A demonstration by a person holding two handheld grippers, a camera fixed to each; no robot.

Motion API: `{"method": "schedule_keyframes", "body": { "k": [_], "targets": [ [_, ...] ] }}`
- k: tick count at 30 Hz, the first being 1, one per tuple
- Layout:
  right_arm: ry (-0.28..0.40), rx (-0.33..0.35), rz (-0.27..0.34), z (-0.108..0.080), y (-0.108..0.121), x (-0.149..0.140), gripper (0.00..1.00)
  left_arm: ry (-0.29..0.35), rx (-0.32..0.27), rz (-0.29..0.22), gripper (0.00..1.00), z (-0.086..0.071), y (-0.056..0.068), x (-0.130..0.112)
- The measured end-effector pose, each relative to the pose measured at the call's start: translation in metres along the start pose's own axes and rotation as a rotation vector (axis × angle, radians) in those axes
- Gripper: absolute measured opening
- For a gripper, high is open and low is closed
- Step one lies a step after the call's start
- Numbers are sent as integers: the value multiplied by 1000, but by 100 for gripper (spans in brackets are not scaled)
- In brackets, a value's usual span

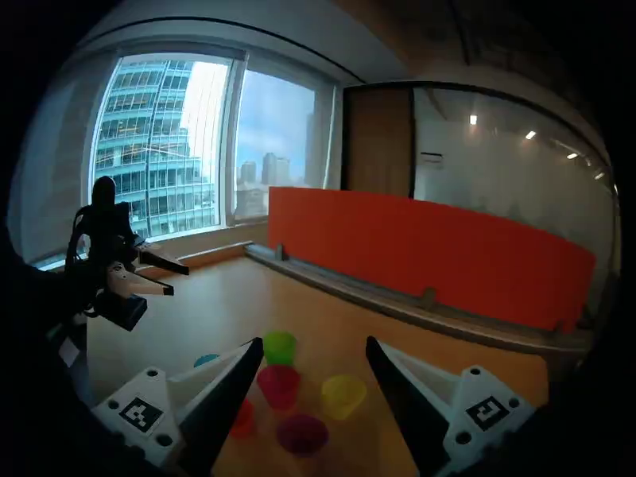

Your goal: Pour water

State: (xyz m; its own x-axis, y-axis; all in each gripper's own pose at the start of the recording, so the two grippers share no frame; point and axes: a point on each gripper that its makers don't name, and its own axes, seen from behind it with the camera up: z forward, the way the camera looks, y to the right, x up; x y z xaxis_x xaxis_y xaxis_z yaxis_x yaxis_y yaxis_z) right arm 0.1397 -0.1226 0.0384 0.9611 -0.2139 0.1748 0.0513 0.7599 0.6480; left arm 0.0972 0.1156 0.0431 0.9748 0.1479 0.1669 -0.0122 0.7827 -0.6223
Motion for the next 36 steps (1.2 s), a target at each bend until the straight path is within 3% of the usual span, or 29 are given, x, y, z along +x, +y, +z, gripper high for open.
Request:
{"method": "schedule_keyframes", "body": {
  "k": [26,36],
  "targets": [
    [-60,26,-39,17,-3,-23,100,-115,-87,36,89,19,19,-57],
    [-69,24,-48,19,-3,-26,100,-173,-133,59,90,24,34,-78]
  ]
}}
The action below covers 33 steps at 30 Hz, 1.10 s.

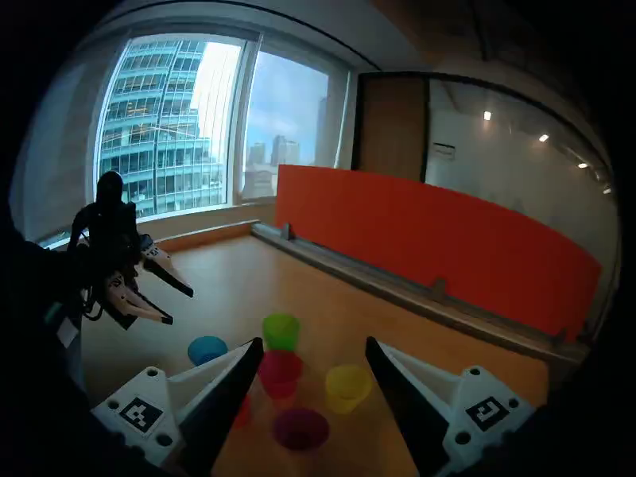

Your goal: Pour water

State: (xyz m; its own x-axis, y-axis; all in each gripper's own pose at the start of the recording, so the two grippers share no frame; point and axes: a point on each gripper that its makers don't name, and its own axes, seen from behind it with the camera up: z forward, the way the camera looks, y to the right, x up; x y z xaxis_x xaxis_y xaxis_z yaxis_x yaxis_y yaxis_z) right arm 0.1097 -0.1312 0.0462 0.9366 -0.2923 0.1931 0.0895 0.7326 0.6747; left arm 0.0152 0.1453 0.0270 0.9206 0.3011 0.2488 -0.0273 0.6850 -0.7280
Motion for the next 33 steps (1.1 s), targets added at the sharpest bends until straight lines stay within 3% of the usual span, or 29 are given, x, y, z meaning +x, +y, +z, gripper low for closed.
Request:
{"method": "schedule_keyframes", "body": {
  "k": [20,33],
  "targets": [
    [-12,0,2,6,3,-9,100,-117,-48,50,89,24,17,-41],
    [-21,-1,9,12,6,-13,100,-179,-63,68,90,46,21,-62]
  ]
}}
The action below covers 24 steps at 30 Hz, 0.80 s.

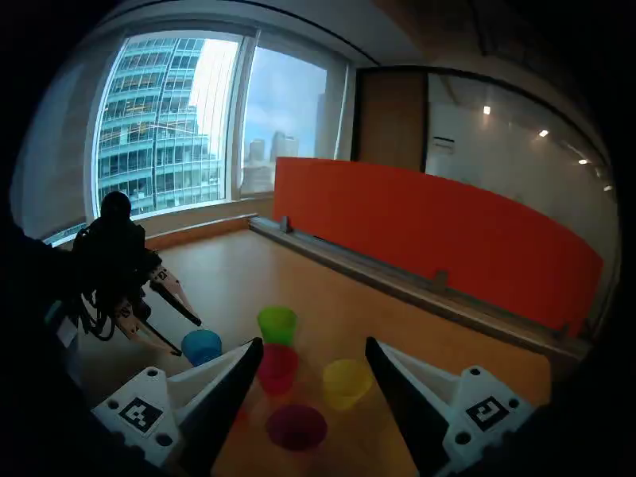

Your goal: Pour water

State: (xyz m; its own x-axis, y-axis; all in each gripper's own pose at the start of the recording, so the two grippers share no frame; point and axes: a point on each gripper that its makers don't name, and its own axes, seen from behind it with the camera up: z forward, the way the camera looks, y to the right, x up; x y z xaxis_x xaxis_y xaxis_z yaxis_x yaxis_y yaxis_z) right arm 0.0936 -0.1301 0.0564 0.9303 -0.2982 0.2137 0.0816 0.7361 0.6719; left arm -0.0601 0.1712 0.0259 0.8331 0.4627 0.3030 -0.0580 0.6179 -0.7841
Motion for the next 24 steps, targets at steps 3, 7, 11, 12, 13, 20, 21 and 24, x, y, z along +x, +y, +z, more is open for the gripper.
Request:
{"method": "schedule_keyframes", "body": {
  "k": [3,7,11,12,13,20,21,24],
  "targets": [
    [-1,0,2,1,1,-1,100,-15,-3,-1,90,5,0,-3],
    [-2,-2,5,1,3,-4,100,-28,-7,1,90,11,1,-6],
    [-3,-2,10,2,5,-6,100,-39,-11,8,89,17,1,-7],
    [-3,-2,11,2,5,-7,100,-42,-12,11,89,18,1,-8],
    [-3,-2,12,2,5,-7,100,-45,-12,14,90,19,1,-8],
    [-4,0,13,3,5,-9,100,-66,-18,26,90,30,2,-9],
    [-5,0,13,3,5,-9,100,-68,-21,26,90,31,2,-9],
    [-7,0,14,4,4,-10,100,-76,-27,24,90,35,3,-10]
  ]
}}
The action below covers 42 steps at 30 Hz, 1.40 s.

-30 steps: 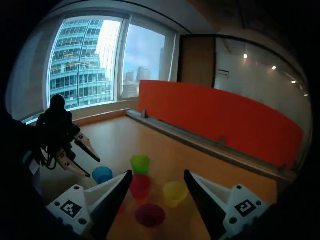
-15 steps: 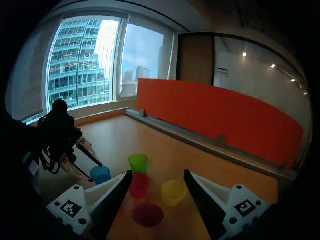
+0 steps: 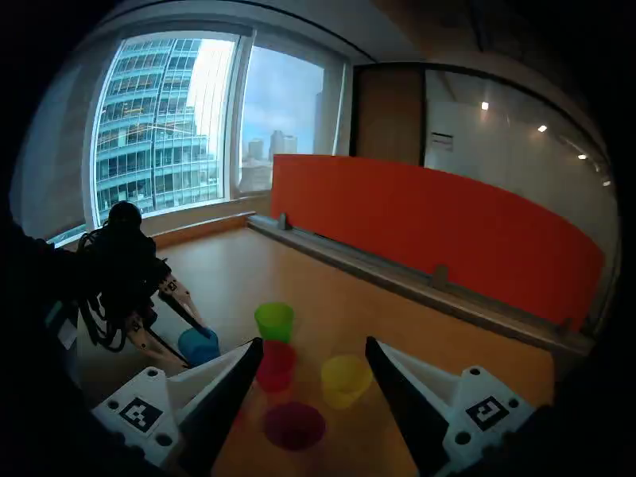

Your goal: Pour water

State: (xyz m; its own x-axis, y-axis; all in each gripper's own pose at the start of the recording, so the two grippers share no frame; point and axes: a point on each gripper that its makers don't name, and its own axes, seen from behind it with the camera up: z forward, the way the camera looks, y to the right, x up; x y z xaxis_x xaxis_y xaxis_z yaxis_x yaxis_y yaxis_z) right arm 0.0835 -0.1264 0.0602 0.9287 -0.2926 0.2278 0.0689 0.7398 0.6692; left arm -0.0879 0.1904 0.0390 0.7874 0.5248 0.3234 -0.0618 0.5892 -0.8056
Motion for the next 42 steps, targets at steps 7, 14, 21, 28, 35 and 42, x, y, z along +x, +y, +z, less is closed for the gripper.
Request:
{"method": "schedule_keyframes", "body": {
  "k": [7,14,21,28,35,42],
  "targets": [
    [-2,-1,-2,0,0,1,100,-1,2,-16,89,5,-2,1],
    [-4,2,-5,1,-2,0,100,-1,4,-25,86,6,-1,0],
    [-11,12,-6,4,-6,-1,100,0,7,-26,85,5,-2,0],
    [-18,22,-6,9,-9,-2,100,14,19,-23,85,0,-4,2],
    [-29,35,-9,13,-12,-3,100,66,36,-46,85,-14,-11,14],
    [-51,48,-22,21,-14,-5,100,132,67,-63,85,-35,-18,29]
  ]
}}
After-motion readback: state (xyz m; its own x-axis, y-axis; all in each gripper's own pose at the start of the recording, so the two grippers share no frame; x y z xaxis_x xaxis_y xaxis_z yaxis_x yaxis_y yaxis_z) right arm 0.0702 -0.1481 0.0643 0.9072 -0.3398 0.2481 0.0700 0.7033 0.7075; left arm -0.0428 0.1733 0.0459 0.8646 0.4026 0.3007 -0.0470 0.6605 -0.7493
